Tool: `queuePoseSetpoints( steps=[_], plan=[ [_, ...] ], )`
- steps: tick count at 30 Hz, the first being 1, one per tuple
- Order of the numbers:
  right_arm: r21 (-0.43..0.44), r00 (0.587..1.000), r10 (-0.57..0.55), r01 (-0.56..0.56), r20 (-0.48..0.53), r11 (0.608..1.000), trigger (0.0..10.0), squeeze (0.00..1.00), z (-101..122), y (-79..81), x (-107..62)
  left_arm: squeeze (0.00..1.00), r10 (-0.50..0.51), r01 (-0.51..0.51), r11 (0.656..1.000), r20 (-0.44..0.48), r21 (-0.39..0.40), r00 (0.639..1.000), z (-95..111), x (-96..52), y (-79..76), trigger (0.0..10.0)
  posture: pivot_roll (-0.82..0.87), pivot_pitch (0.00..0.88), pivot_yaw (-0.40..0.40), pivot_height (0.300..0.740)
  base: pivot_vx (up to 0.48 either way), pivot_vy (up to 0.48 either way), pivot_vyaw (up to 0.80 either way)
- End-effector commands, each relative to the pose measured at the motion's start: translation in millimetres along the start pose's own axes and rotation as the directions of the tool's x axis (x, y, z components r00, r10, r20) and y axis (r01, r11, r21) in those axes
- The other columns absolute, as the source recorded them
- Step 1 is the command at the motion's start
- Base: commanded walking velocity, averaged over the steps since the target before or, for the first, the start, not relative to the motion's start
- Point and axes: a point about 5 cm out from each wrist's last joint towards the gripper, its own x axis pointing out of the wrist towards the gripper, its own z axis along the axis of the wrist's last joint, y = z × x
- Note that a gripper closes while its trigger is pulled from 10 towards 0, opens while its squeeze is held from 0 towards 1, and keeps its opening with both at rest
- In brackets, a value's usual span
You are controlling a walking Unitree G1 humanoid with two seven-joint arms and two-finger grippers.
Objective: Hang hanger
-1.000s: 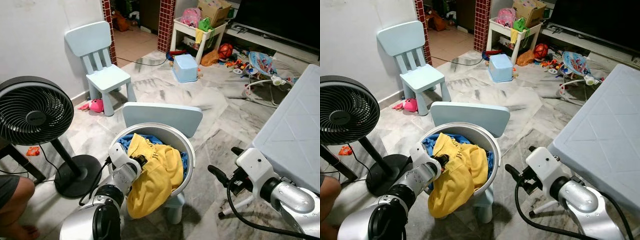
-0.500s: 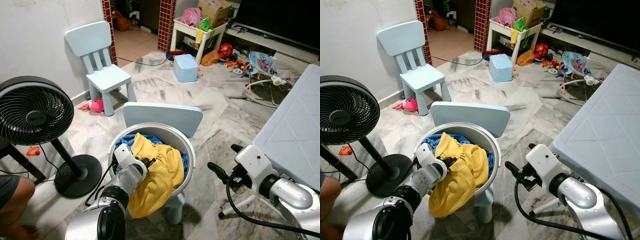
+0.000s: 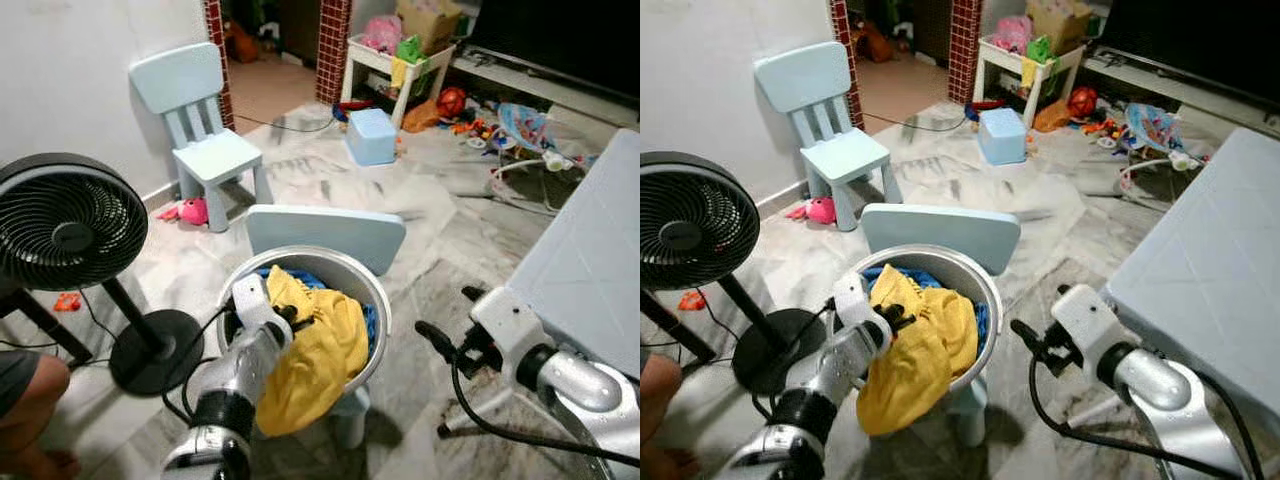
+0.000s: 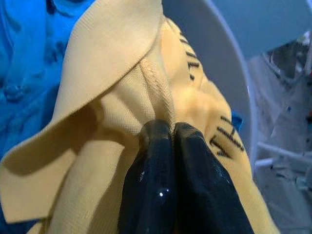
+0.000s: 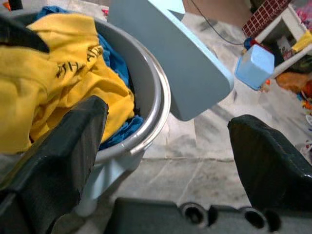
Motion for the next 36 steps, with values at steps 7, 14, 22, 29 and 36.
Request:
queuePoseSetpoints(
  steps=[7,14,22,29,36],
  plan=[
    [-0.002,1.000,0.002,-0.002,-0.008,1.000,10.0,0.00,-3,-3.7,2.7,0.00,-0.046,0.052,0.996,-0.083,0.076,0.996,-21,-24.9,-2.3,0.0,-0.27,0.053,-0.071,0.740,0.000,0.000,0.00],
    [-0.005,1.000,0.004,-0.004,-0.003,1.000,10.0,0.00,-3,-4.1,6.3,0.00,-0.050,0.050,0.977,-0.006,0.208,0.999,-15,-72.2,9.0,0.0,-0.24,0.050,-0.072,0.740,0.000,0.000,0.00],
    [-0.002,1.000,0.021,-0.021,0.011,1.000,10.0,0.00,-3,-1.6,14.9,0.00,-0.054,0.010,0.879,0.079,0.477,0.995,-6,-95.0,12.8,2.6,-0.21,0.042,-0.083,0.740,0.000,0.000,0.00],
    [-0.002,0.999,0.028,-0.028,0.023,1.000,10.0,0.00,-2,-0.7,19.3,0.00,-0.013,-0.002,0.880,0.028,0.476,1.000,-16,-95.3,15.5,10.0,-0.20,0.039,-0.081,0.740,0.000,0.000,0.00],
    [-0.005,1.000,0.022,-0.022,0.019,1.000,10.0,0.00,-4,-2.2,18.0,1.00,0.012,-0.013,0.880,0.004,0.474,1.000,-18,-97.1,18.2,10.0,-0.21,0.040,-0.073,0.740,0.000,0.000,0.00]
  ],
)
